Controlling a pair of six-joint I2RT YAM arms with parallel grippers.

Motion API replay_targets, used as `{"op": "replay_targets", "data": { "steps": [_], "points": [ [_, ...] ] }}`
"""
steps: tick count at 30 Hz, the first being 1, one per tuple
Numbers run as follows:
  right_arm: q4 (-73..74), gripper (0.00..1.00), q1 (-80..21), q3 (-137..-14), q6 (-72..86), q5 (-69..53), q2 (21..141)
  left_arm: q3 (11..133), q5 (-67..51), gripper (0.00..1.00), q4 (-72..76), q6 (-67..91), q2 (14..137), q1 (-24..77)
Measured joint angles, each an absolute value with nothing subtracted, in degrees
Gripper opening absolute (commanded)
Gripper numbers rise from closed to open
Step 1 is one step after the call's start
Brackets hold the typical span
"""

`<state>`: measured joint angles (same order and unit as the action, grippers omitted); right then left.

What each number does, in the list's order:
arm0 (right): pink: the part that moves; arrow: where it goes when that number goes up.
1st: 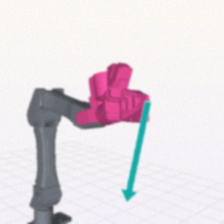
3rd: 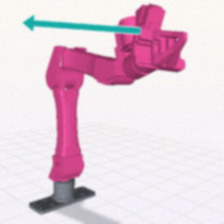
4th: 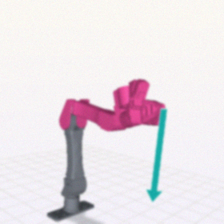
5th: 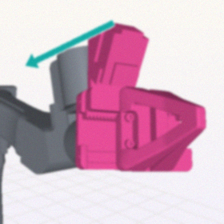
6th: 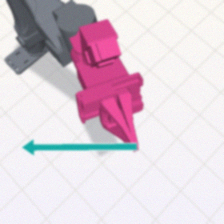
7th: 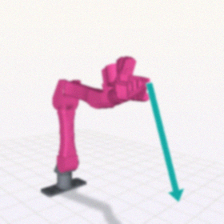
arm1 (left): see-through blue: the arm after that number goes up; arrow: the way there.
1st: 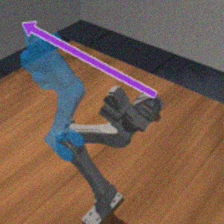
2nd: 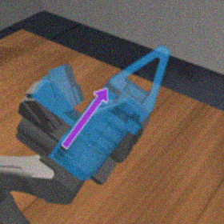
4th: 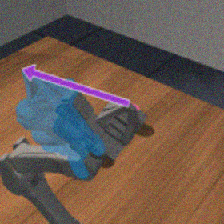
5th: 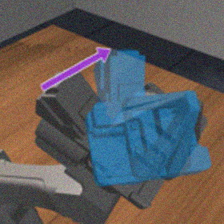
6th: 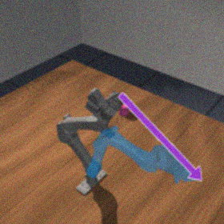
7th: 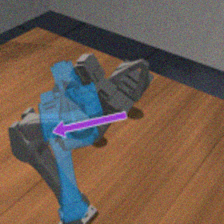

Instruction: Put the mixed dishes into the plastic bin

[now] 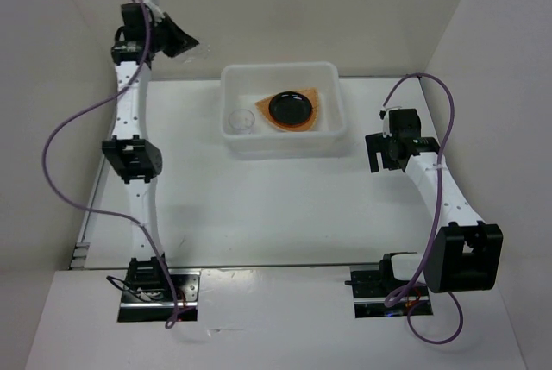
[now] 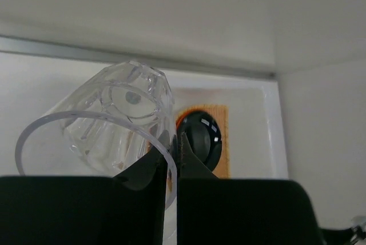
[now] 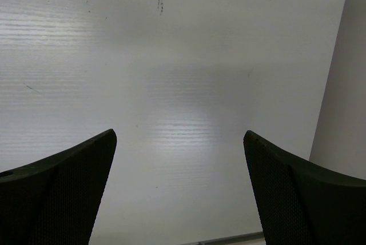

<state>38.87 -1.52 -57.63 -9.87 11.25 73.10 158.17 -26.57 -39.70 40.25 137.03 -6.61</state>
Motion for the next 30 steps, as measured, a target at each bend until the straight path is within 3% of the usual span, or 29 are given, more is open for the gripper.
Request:
{"op": "replay_targets", "data": {
  "steps": [4, 9, 18, 26, 30],
  "points": [
    [38.68, 0.96, -1.54, -57.63, -9.87, 11.4, 73.08, 171.78, -26.35, 0.0, -49.91, 34.41, 146.52, 0.89],
    [38.57, 0.96, -1.52, -57.63, -9.87, 11.68, 72.79, 176.99, -20.14, 0.0, -55.77, 30.06, 147.48, 9.32],
    [38.52, 0.97, -1.52, -57.63, -9.87, 12.03, 72.6, 178.58, 2.2, 0.0, -60.1, 27.4, 152.42, 18.65],
    [38.5, 0.97, -1.52, -57.6, -9.87, 12.47, 72.23, 178.45, 11.29, 0.01, -63.9, 27.44, 158.85, 20.34],
    [38.5, 0.97, -1.52, -57.6, -9.87, 12.56, 72.23, 178.45, 12.93, 0.12, -63.81, 27.44, 158.93, 20.16]
  ]
}}
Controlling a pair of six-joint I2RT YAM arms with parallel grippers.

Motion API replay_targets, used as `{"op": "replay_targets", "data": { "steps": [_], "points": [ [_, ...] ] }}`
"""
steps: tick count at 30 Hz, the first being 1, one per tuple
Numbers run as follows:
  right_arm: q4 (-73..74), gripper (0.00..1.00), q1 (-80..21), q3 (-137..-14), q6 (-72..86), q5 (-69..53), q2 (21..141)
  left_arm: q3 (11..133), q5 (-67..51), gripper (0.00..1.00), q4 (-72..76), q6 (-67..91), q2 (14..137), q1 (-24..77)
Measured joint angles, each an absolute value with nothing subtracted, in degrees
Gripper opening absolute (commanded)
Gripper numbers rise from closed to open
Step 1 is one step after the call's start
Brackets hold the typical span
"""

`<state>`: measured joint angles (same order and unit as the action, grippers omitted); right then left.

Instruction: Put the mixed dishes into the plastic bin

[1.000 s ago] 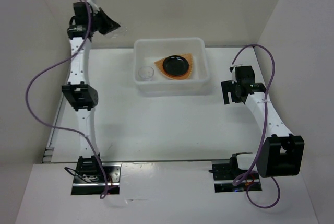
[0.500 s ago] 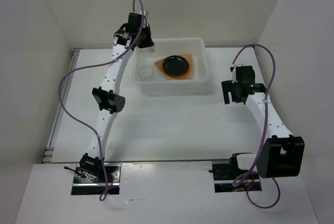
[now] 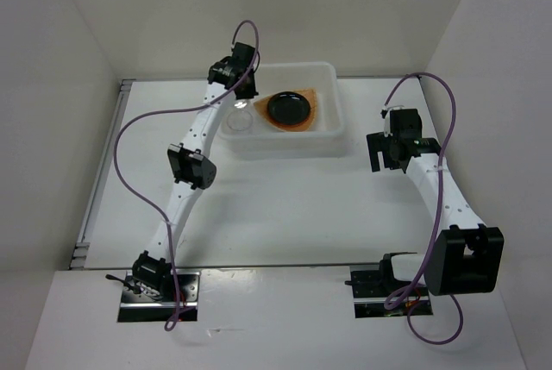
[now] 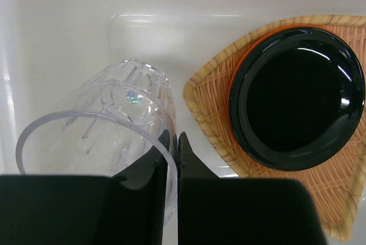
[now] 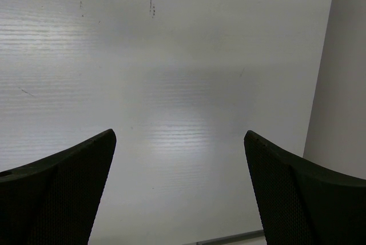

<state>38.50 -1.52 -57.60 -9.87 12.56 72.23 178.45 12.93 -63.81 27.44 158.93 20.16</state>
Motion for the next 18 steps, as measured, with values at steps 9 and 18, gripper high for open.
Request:
{"op": "replay_targets", "data": {
  "steps": [9, 18],
  "points": [
    [38.5, 0.97, -1.52, -57.6, -9.87, 12.71, 72.23, 178.45, 14.22, 0.53, -63.59, 27.86, 159.0, 18.79],
    [38.5, 0.97, -1.52, -57.6, -9.63, 13.06, 72.23, 178.45, 16.71, 0.72, -63.26, 27.79, 158.54, 18.5]
  ]
}}
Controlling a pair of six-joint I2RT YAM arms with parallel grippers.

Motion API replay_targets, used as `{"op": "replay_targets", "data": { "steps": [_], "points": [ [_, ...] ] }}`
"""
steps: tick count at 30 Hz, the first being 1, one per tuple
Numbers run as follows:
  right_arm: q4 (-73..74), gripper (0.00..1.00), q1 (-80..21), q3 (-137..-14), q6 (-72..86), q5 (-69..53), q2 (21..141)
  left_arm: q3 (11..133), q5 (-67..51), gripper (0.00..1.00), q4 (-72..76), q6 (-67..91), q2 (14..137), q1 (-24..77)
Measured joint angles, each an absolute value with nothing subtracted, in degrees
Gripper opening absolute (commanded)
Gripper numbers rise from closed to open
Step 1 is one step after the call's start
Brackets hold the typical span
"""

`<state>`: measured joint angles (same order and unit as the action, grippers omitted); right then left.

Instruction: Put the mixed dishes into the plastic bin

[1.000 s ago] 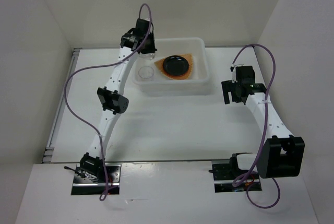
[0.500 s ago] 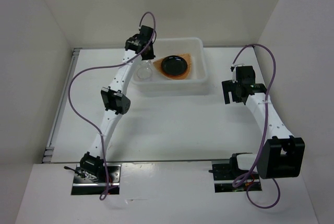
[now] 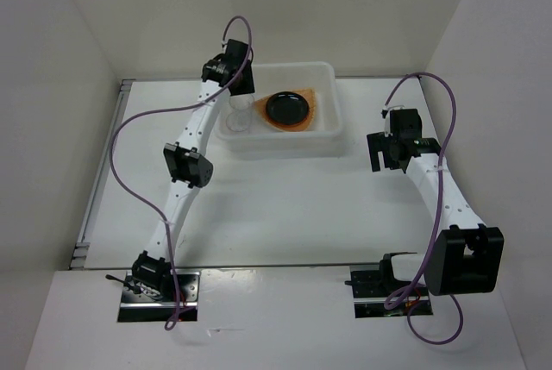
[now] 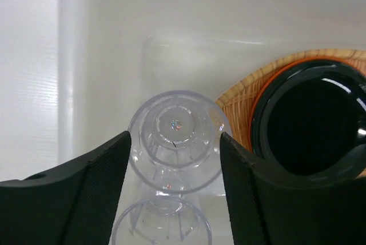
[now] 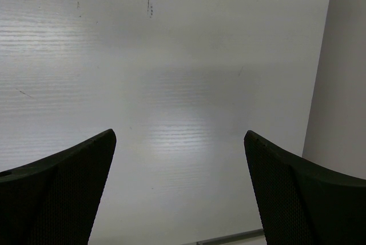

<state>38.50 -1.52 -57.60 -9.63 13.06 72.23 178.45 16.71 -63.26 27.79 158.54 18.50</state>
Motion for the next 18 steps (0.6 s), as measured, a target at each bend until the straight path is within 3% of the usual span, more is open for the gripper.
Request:
{"op": "replay_targets", "data": {
  "steps": [3, 7, 13, 17, 18],
  "points": [
    [38.5, 0.98, -1.52, -57.6, -9.61, 13.15, 72.25, 177.86, 18.13, 0.89, -63.0, 27.64, 156.03, 18.5],
    [38.5, 0.98, -1.52, -57.58, -9.65, 13.1, 72.25, 177.75, 19.62, 0.99, -63.09, 27.94, 148.55, 18.17],
    [38.54, 0.98, -1.52, -57.6, -10.0, 12.53, 72.25, 176.29, 24.45, 1.0, -68.75, 32.23, 133.49, 15.2],
    [38.57, 0.98, -1.52, -57.58, -10.13, 12.19, 72.23, 155.26, 28.21, 1.0, -69.71, 35.59, 118.15, 11.2],
    [38.54, 0.98, -1.52, -57.6, -10.13, 12.1, 72.25, 145.36, 30.24, 1.0, -68.14, 36.47, 112.88, 10.28]
  ]
}}
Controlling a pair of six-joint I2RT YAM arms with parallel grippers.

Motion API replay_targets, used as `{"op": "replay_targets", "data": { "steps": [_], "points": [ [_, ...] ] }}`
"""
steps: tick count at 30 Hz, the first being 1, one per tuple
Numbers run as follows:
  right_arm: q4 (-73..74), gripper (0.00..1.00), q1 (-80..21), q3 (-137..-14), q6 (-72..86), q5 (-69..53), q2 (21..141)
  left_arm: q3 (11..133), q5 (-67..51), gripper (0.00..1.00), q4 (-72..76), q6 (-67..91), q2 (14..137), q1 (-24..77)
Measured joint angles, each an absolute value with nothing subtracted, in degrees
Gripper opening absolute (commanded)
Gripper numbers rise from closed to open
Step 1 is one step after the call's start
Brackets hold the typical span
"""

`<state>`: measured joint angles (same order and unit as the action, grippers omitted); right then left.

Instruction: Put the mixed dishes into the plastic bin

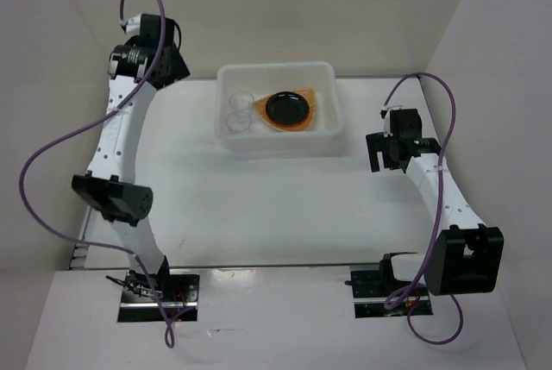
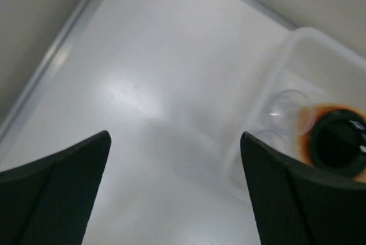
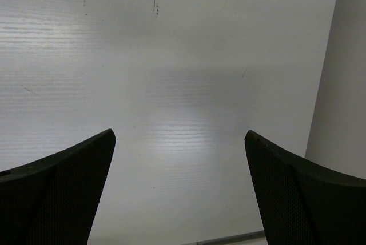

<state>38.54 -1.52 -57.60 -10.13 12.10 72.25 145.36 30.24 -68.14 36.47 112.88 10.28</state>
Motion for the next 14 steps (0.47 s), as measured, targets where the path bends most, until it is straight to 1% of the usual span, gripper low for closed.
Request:
{"op": "replay_targets", "data": {
  "steps": [3, 5, 6, 8, 10, 14],
  "points": [
    [38.57, 0.98, -1.52, -57.58, -10.13, 11.9, 72.25, 115.22, 32.71, 1.0, -62.76, 36.23, 98.21, 8.51],
    [38.57, 0.98, -1.52, -57.58, -10.15, 11.84, 72.25, 97.54, 30.33, 1.0, -59.05, 35.73, 89.89, 7.03],
    [38.57, 0.98, -1.52, -57.58, -10.15, 11.86, 72.25, 90.7, 28.18, 1.0, -58.26, 35.14, 86.43, 5.87],
    [38.54, 0.98, -1.52, -57.58, -10.13, 11.84, 72.25, 80.68, 24.38, 1.0, -55.57, 34.22, 80.71, 3.75],
    [38.57, 0.98, -1.52, -57.58, -10.13, 11.84, 72.25, 74.76, 20.29, 1.0, -53.54, 32.82, 76.62, 2.81],
    [38.54, 0.98, -2.0, -57.58, -10.15, 11.86, 72.25, 72.62, 14.24, 1.0, -48.07, 29.76, 74.19, 3.57]
  ]
}}
